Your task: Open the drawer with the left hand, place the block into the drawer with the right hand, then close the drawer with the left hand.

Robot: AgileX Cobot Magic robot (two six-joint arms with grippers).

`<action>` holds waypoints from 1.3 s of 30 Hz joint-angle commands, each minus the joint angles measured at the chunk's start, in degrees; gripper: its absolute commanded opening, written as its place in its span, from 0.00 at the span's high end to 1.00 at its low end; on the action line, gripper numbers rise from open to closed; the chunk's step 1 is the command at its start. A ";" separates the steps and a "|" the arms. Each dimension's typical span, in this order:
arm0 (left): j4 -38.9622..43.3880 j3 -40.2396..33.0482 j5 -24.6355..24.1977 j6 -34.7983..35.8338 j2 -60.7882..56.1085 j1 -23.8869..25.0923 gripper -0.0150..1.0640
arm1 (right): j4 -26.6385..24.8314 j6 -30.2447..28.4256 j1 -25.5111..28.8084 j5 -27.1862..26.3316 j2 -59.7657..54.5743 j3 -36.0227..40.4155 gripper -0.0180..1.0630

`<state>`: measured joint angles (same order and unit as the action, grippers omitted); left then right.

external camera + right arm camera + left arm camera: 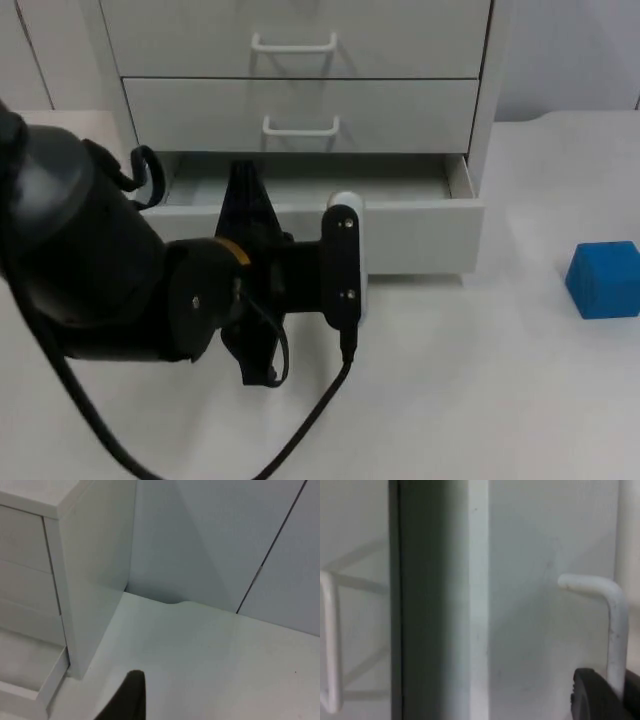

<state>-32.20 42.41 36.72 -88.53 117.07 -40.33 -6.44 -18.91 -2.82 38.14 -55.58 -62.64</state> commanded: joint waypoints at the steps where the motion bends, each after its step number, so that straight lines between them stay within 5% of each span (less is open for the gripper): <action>1: -3.30 -0.84 2.11 1.20 -2.19 -0.82 0.99 | -0.29 0.20 -0.41 0.17 0.53 -0.23 0.01; 39: -14.61 -14.91 3.47 1.82 -9.29 -14.95 0.99 | -2.70 1.48 -0.41 0.16 0.53 -0.23 0.01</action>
<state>-45.54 28.33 42.46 -89.22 108.77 -54.11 -8.54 -17.60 -2.82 38.14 -55.38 -62.64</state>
